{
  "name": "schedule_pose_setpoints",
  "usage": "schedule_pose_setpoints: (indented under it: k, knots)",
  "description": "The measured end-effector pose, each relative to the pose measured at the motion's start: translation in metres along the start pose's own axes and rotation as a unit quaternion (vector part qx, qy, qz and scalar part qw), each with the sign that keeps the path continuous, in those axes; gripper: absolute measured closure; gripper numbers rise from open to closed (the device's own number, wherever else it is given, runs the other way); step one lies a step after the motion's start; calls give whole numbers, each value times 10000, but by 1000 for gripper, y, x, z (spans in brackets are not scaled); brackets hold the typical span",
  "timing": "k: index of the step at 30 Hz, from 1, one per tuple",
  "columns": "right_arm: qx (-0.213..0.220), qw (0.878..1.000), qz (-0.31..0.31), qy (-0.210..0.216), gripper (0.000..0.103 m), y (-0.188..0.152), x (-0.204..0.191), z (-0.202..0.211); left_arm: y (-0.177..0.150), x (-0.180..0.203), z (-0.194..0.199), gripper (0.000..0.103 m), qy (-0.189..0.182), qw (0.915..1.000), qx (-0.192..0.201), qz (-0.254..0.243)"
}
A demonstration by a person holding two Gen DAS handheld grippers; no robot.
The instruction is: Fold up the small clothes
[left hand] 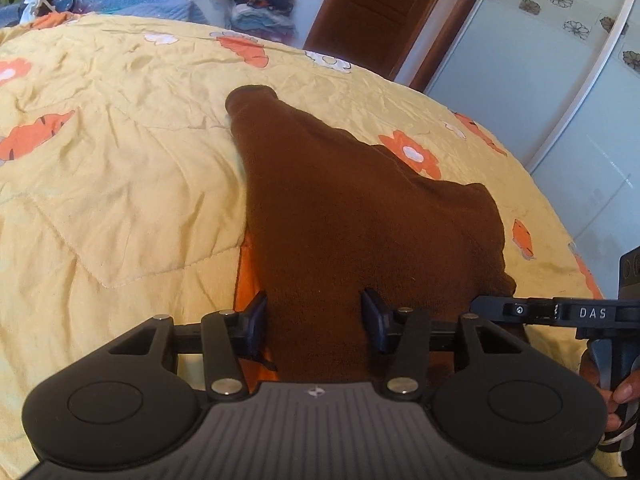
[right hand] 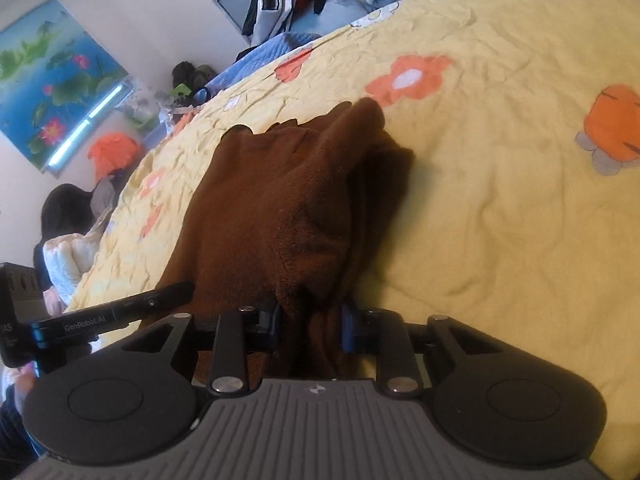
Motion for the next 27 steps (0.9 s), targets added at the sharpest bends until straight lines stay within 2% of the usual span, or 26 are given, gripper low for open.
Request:
schedule_pose_setpoints:
  k: [3, 5, 7, 8, 9, 11, 12, 14, 15, 19, 22, 23, 24, 25, 26, 27]
  knots:
    - [-125, 9998, -133, 6, 36, -5, -9, 14, -2, 0, 20, 52, -141, 9991, 56, 400]
    - [-5, 9999, -74, 106, 31, -10, -13, 29, -10, 0, 31, 47, -448, 9972, -31, 596]
    - [-70, 9999, -102, 111, 31, -13, -13, 32, -22, -2, 31, 45, -692, 9936, -206, 870]
    - [-124, 9998, -130, 100, 32, -15, -12, 30, -27, -3, 28, 45, -710, 9925, -286, 958]
    - [-204, 9997, -136, 59, 40, -16, -11, 26, -31, -5, 25, 47, -702, 9916, -324, 1034]
    - [-289, 9995, -92, 25, 46, -20, -13, 18, -32, -6, 24, 48, -757, 9907, -176, 1112]
    - [-278, 9996, -46, 37, 62, -23, -15, 17, -31, -7, 23, 62, -720, 9904, -181, 1169]
    - [-376, 9993, -31, 73, 72, -23, -15, 16, -29, -12, 22, 80, -615, 9900, -315, 1227]
    - [-364, 9992, -21, 140, 77, -23, -15, 19, -27, -12, 26, 86, -656, 9897, -313, 1231]
    - [-272, 9991, 169, 281, 79, -26, -20, 45, -22, 5, 55, 87, -738, 9945, -348, 658]
    - [-443, 9987, 175, 160, 79, -40, -16, 35, -35, 2, 44, 86, -428, 9967, -556, 397]
    - [-473, 9987, 110, 135, 76, -44, -14, 30, -40, -2, 39, 82, -302, 9971, -584, 375]
    - [-416, 9990, -6, 182, 62, -46, -14, 29, -42, -4, 39, 81, -301, 9973, -513, 421]
    - [-428, 9988, -81, 241, 56, -45, -15, 33, -42, -2, 44, 80, -321, 9976, -446, 414]
    - [-411, 9989, -85, 216, 45, -42, -15, 39, -40, 4, 53, 77, -284, 9985, -376, 277]
    - [-210, 9996, -60, 156, 43, -38, -16, 50, -38, 11, 64, 71, -94, 9996, -255, 3]
Point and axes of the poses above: each gripper's, at about its wrist camera, not at the fingertips, and z roughly against the way its jaws point, x to its right, y to its top, the point moved 4 cm from there along -z, roughly the way its jaws point, and after that the axes turned 10 degrees about -y, right-handed, at the moved point
